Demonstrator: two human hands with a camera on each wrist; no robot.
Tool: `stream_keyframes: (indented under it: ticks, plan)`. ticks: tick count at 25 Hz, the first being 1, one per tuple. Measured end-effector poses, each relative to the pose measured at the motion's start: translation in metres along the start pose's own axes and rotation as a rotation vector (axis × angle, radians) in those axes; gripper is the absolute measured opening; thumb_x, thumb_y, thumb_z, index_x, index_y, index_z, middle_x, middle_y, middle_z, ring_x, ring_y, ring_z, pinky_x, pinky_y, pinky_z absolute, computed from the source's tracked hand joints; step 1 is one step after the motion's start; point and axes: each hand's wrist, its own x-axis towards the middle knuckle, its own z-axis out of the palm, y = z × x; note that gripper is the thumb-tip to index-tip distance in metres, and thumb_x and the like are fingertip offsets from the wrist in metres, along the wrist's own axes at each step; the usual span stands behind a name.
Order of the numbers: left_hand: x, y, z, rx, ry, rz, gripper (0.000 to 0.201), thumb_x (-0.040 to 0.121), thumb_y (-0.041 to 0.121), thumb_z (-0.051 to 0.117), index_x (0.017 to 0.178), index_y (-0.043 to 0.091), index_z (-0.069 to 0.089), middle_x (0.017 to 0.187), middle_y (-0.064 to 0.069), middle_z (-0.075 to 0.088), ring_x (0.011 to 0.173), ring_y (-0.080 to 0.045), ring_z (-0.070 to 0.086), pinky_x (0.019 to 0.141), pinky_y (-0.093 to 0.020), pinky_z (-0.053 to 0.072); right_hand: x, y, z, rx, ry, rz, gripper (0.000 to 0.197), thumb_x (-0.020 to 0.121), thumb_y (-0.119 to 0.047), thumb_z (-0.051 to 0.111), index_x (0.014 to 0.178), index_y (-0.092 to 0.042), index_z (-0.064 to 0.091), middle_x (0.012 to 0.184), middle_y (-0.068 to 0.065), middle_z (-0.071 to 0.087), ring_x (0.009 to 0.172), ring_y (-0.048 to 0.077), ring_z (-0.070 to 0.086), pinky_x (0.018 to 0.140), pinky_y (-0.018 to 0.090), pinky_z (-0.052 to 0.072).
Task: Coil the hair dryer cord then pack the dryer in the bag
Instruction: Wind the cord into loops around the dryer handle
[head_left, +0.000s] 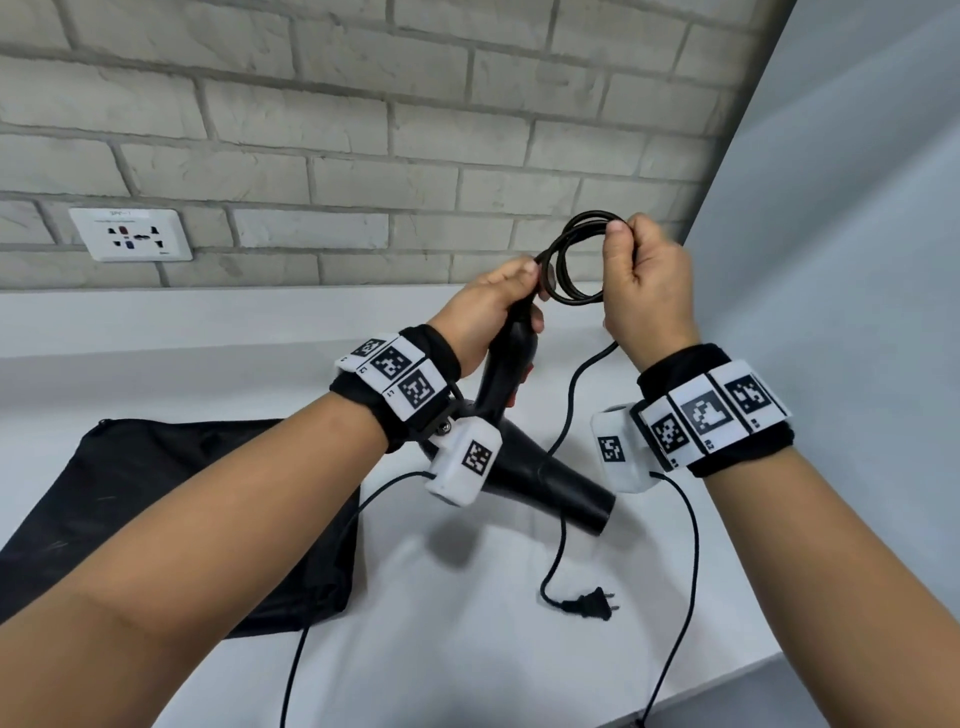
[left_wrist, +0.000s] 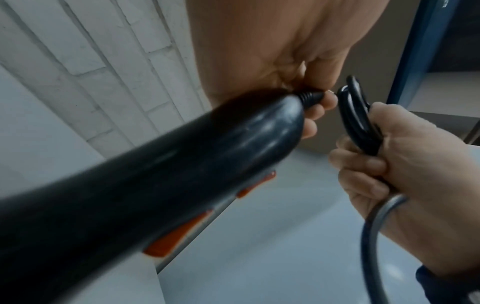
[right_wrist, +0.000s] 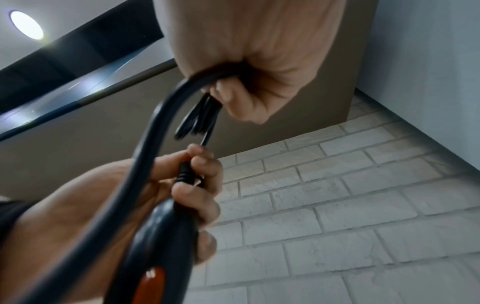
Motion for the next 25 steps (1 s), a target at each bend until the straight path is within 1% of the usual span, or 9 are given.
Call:
stream_keyframes:
  ticks: [3, 5, 7, 10, 15, 18, 20, 22, 25]
  plan:
    - [0.005, 0.002, -0.001, 0.015, 0.005, 0.021, 0.032, 0.098, 0.030, 0.036, 0.085, 0.025, 0.065, 0.085, -0.010, 0.060, 0.041, -0.017, 0.046, 0.053, -0.031, 0.045, -0.006, 0.008, 0.001, -0.063, 0.010, 0.000, 0.034, 0.090, -0.024, 0.036, 0.058, -0.023, 0.027, 0.047, -0.009, 0.028, 0.043, 0.001, 0.041, 0.041, 0.011, 0.026]
    - [0.006, 0.002, 0.001, -0.032, 0.018, 0.040, 0.032, 0.099, 0.023, 0.034, 0.087, 0.021, 0.063, 0.094, -0.001, 0.069, 0.039, -0.010, 0.045, 0.054, -0.027, 0.042, -0.011, 0.012, 0.004, -0.091, 0.000, 0.023, 0.031, 0.090, -0.025, 0.034, 0.060, -0.020, 0.029, 0.047, -0.009, 0.029, 0.041, 0.005, 0.038, 0.041, 0.015, 0.025]
    - [0.006, 0.004, 0.004, -0.069, 0.021, 0.021, 0.027, 0.100, 0.018, 0.030, 0.089, 0.016, 0.055, 0.085, 0.010, 0.074, 0.036, -0.008, 0.042, 0.050, -0.024, 0.041, -0.015, 0.014, 0.006, -0.092, -0.001, 0.037, 0.026, 0.091, -0.025, 0.034, 0.067, -0.013, 0.035, 0.048, -0.009, 0.030, 0.042, 0.005, 0.032, 0.045, 0.023, 0.019]
    - [0.005, 0.005, 0.006, -0.081, 0.002, 0.004, 0.028, 0.101, 0.018, 0.026, 0.089, 0.014, 0.051, 0.072, 0.011, 0.071, 0.033, -0.008, 0.037, 0.048, -0.023, 0.040, -0.016, 0.015, 0.009, -0.095, 0.001, 0.032, 0.024, 0.091, -0.024, 0.034, 0.071, -0.011, 0.038, 0.048, -0.010, 0.031, 0.043, 0.004, 0.030, 0.045, 0.022, 0.019]
    - [0.005, 0.011, 0.009, -0.042, -0.046, -0.020, 0.037, 0.102, 0.029, 0.021, 0.087, 0.017, 0.052, 0.054, 0.011, 0.048, 0.029, -0.006, 0.021, 0.044, -0.022, 0.037, -0.012, 0.015, 0.013, -0.104, -0.055, 0.028, 0.031, 0.092, -0.021, 0.035, 0.061, -0.019, 0.033, 0.048, -0.009, 0.031, 0.043, 0.004, 0.030, 0.042, 0.006, 0.028]
    - [0.004, 0.017, 0.012, -0.002, -0.071, -0.018, 0.047, 0.098, 0.046, 0.020, 0.084, 0.017, 0.053, 0.052, 0.010, 0.036, 0.028, -0.005, 0.018, 0.043, -0.023, 0.033, -0.013, 0.018, 0.016, -0.075, -0.086, 0.051, 0.029, 0.090, -0.024, 0.032, 0.064, -0.014, 0.037, 0.048, -0.007, 0.031, 0.042, 0.007, 0.031, 0.043, 0.009, 0.028]
    - [0.005, 0.021, 0.012, 0.053, -0.064, 0.016, 0.038, 0.099, 0.041, 0.027, 0.080, 0.016, 0.048, 0.048, 0.011, 0.035, 0.028, -0.004, 0.018, 0.041, -0.020, 0.032, -0.014, 0.020, 0.012, -0.039, -0.122, 0.050, 0.028, 0.089, -0.025, 0.032, 0.067, -0.013, 0.041, 0.049, -0.001, 0.037, 0.043, 0.010, 0.038, 0.044, 0.016, 0.029]
    - [0.006, 0.024, 0.011, 0.092, -0.067, 0.015, 0.035, 0.100, 0.036, 0.028, 0.075, 0.018, 0.043, 0.045, 0.012, 0.035, 0.028, -0.004, 0.017, 0.040, -0.019, 0.030, -0.013, 0.020, 0.006, -0.012, -0.176, 0.026, 0.024, 0.092, -0.021, 0.033, 0.092, -0.009, 0.054, 0.063, 0.013, 0.056, 0.055, 0.017, 0.051, 0.053, 0.023, 0.036]
    - [0.008, 0.025, 0.010, 0.138, -0.083, -0.014, 0.036, 0.100, 0.037, 0.027, 0.072, 0.019, 0.041, 0.044, 0.011, 0.040, 0.027, -0.004, 0.018, 0.039, -0.018, 0.029, -0.005, 0.011, -0.002, -0.048, -0.296, -0.107, 0.047, 0.088, -0.004, 0.031, 0.133, -0.013, 0.041, 0.111, 0.015, 0.060, 0.087, 0.009, 0.051, 0.081, 0.016, 0.040]
